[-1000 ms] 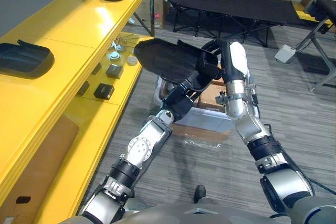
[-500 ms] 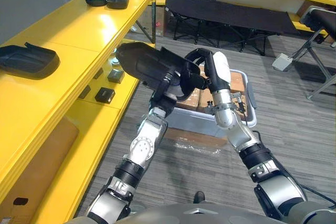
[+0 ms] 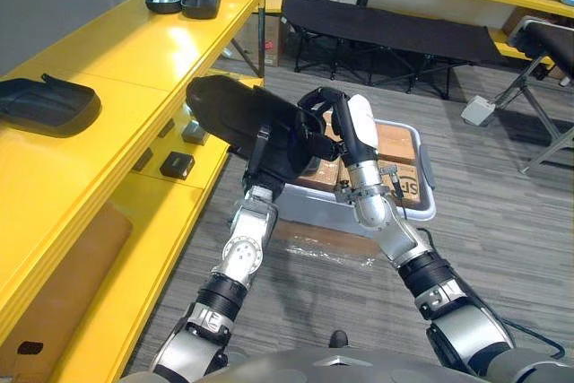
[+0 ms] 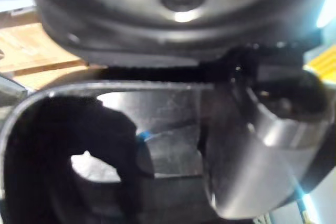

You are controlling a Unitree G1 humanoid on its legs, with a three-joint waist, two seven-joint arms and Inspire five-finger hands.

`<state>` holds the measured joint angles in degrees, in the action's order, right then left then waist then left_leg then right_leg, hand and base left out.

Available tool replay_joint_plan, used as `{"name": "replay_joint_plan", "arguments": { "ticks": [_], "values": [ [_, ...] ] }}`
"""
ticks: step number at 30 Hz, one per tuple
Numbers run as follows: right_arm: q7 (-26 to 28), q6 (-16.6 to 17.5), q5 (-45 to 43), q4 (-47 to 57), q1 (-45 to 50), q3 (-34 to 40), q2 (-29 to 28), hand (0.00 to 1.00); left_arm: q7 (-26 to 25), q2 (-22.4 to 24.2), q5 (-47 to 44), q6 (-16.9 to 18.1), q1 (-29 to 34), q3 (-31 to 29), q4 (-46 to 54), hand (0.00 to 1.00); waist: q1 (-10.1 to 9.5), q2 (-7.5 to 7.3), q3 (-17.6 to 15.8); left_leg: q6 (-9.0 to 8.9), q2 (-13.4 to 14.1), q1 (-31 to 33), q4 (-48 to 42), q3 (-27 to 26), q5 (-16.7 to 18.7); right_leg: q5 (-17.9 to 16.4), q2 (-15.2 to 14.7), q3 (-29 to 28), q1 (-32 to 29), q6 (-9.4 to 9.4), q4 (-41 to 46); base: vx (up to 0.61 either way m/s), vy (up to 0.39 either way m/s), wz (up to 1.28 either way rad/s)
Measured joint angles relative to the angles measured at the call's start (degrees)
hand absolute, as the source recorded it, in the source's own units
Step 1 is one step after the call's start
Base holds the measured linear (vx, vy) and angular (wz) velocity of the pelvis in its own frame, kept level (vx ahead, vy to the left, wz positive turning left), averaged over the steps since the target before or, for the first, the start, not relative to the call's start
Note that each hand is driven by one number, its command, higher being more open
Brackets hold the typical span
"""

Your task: Walk over and take three plastic housings, then place them on the shelf

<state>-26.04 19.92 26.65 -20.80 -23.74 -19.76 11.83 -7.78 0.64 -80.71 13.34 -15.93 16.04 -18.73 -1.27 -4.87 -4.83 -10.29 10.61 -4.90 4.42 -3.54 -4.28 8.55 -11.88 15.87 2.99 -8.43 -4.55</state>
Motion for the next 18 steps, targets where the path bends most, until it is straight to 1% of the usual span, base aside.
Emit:
{"name": "replay_joint_plan", "arguments": {
  "ticks": [3,4,5,7,8,10,11,13,14,15,16,17,18],
  "values": [
    [0.41,1.43,-0.22,0.76,0.49,0.04,-0.42,1.0,1.01,0.67,1.44,2.2,0.0,0.02,0.09,0.0,-0.01,0.01,0.0,-0.02,0.0,-0.15,0.0,-0.17,0.07,-0.03,0.0,-0.15,0.01,0.03,0.0,0.0,0.0,-0.01],
    [0.78,2.61,-0.58,0.77,0.89,0.01,-0.42,1.0,0.92,1.04,2.73,4.11,0.0,-0.06,0.25,0.0,-0.01,0.0,0.01,-0.02,0.01,-0.22,0.0,-0.27,0.11,-0.04,0.0,-0.23,0.01,0.04,0.01,0.0,0.0,-0.03],
    [0.92,3.22,-0.72,0.79,1.22,0.0,-0.42,1.0,0.73,1.14,3.19,5.05,0.0,-0.12,0.52,0.0,-0.01,0.0,0.01,-0.02,0.01,-0.27,0.0,-0.33,0.13,-0.05,0.0,-0.28,0.03,0.06,0.01,0.0,0.0,-0.04],
    [1.31,5.16,-2.71,1.71,3.48,-1.01,-0.41,1.0,-1.16,1.2,7.77,7.7,-0.01,-0.91,2.34,0.0,-0.02,0.01,0.01,-0.01,0.02,-0.36,-0.03,-0.46,0.27,-0.07,0.01,-0.37,0.05,0.08,0.01,0.0,0.0,0.0],
    [1.37,5.44,-2.93,1.82,4.02,-1.36,-0.46,1.0,-2.09,1.25,9.5,8.1,-0.01,-1.32,3.1,0.0,-0.02,0.0,0.01,-0.01,0.02,-0.38,-0.03,-0.51,0.3,-0.07,0.0,-0.4,0.05,0.08,0.01,0.0,0.0,0.0],
    [1.69,5.9,-4.64,3.47,6.16,-2.87,-0.59,1.0,-7.68,1.3,20.24,9.05,0.0,-2.62,7.13,0.0,0.05,0.04,0.04,-0.11,0.01,-0.46,-0.16,-0.71,0.48,-0.12,0.03,-0.4,0.03,0.17,0.02,0.0,0.0,0.0],
    [1.87,5.93,-4.88,3.98,6.54,-3.11,-0.69,1.0,-9.34,1.31,23.81,9.06,0.0,-2.86,8.29,0.0,0.08,0.05,0.04,-0.12,0.01,-0.46,-0.16,-0.74,0.5,-0.13,0.03,-0.41,0.01,0.18,0.03,0.0,0.0,0.0],
    [1.82,5.91,-5.14,6.33,7.48,-3.41,-1.51,1.0,-15.04,1.34,37.19,8.97,-0.01,-3.53,13.27,0.0,0.14,0.12,0.08,-0.23,0.01,-0.6,-0.16,-0.94,0.62,-0.14,0.03,-0.48,0.0,0.2,0.03,0.0,0.0,-0.02],
    [1.59,5.75,-5.09,7.08,7.48,-3.41,-1.67,1.0,-16.42,1.4,40.67,8.88,-0.01,-3.75,14.48,0.0,0.19,0.15,0.11,-0.27,0.0,-0.68,-0.17,-1.03,0.66,-0.14,0.03,-0.54,-0.01,0.21,0.03,0.0,0.002,-0.05],
    [0.36,5.51,-4.95,8.46,7.48,-3.31,-1.72,1.0,-18.31,1.46,46.84,8.71,-0.02,-4.25,16.3,0.0,0.3,0.31,0.29,-0.28,-0.01,-0.71,-0.19,-1.15,0.72,-0.15,0.03,-0.6,-0.06,0.21,0.03,-0.01,0.006,-0.06],
    [-1.02,4.88,-5.01,9.85,7.48,-2.82,-1.73,1.0,-20.68,1.47,53.71,7.61,-0.05,-5.33,17.68,0.0,0.47,0.58,0.55,-0.26,-0.02,-0.84,-0.19,-1.32,0.77,-0.15,0.03,-0.72,-0.06,0.21,0.03,-0.01,0.009,-0.06],
    [-1.51,4.28,-5.08,10.57,7.48,-2.25,-1.73,1.0,-22.1,1.32,57.53,6.71,-0.07,-6.13,18.15,0.0,0.54,0.76,0.67,-0.24,-0.02,-1.0,-0.19,-1.46,0.81,-0.15,0.03,-0.83,-0.04,0.21,0.03,-0.01,0.013,-0.11],
    [-2.27,3.48,-5.19,10.98,7.49,-0.56,-1.67,1.0,-24.43,0.79,64.2,4.96,-0.18,-8.05,18.3,0.0,0.69,1.24,0.99,-0.3,-0.03,-1.36,-0.19,-1.83,1.01,-0.19,0.04,-1.11,0.02,0.24,0.02,-0.02,0.013,-0.15]
  ]
}}
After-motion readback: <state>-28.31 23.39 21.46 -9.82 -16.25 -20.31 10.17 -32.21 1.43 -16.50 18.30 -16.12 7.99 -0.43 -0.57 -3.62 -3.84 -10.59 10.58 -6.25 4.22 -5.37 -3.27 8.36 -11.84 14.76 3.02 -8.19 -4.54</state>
